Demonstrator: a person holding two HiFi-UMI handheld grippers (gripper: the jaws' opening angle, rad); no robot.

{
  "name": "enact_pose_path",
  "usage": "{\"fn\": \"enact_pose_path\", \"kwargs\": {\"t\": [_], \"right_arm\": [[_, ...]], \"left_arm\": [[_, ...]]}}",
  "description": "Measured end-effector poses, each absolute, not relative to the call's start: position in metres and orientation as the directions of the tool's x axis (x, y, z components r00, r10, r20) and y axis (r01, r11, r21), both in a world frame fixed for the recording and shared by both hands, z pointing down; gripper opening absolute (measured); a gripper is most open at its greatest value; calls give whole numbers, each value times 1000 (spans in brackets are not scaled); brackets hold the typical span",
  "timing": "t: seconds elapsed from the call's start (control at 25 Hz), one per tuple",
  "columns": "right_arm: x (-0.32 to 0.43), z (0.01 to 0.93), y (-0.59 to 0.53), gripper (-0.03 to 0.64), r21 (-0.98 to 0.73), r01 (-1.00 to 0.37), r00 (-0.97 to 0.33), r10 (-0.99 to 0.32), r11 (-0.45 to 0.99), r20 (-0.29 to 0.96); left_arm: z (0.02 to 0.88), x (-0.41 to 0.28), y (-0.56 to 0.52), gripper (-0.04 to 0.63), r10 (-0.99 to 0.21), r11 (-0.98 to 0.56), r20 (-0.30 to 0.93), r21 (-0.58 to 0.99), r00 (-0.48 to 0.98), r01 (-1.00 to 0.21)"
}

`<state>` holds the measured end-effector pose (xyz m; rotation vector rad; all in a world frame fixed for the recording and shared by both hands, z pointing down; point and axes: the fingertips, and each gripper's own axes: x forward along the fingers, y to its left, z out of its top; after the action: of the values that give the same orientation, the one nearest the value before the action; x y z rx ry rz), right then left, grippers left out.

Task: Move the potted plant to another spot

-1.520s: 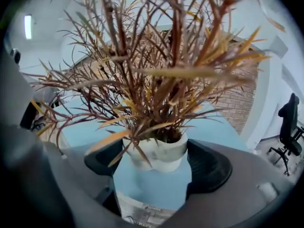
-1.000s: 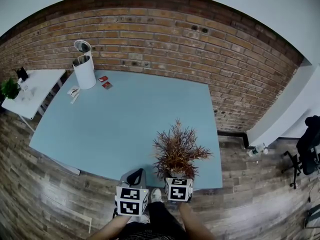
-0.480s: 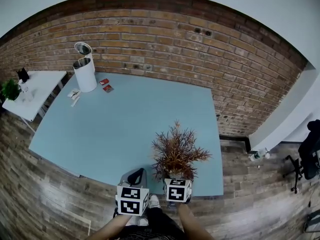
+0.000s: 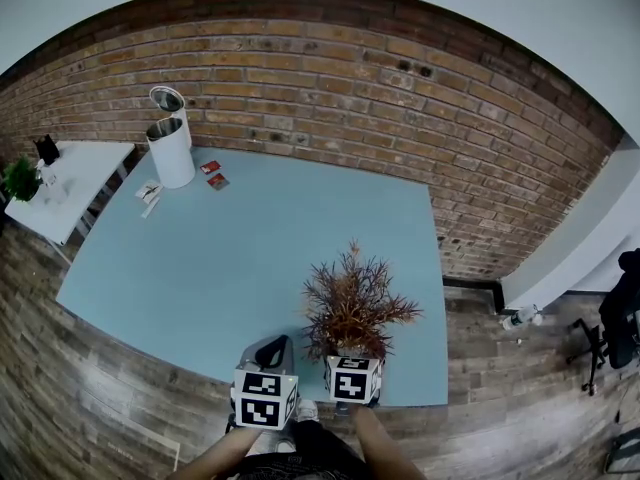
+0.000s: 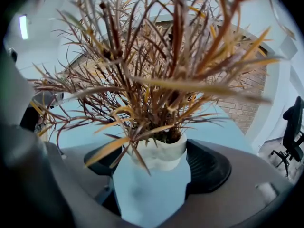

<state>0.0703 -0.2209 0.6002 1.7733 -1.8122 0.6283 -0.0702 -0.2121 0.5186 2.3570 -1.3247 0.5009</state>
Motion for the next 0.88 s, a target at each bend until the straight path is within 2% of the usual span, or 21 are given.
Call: {"fn": "enact_pose_path", "kwargs": {"t": [0.48, 0.88], "right_arm": [[71, 601, -252, 416, 27, -998, -26, -744, 59, 668], [64, 606, -284, 416, -4, -991, -101, -744, 132, 661]], "left_arm": [[522, -66, -245, 2, -732, -462, 490, 154, 474, -873], [523, -60, -269, 2, -739, -450, 494, 144, 458, -881]]}}
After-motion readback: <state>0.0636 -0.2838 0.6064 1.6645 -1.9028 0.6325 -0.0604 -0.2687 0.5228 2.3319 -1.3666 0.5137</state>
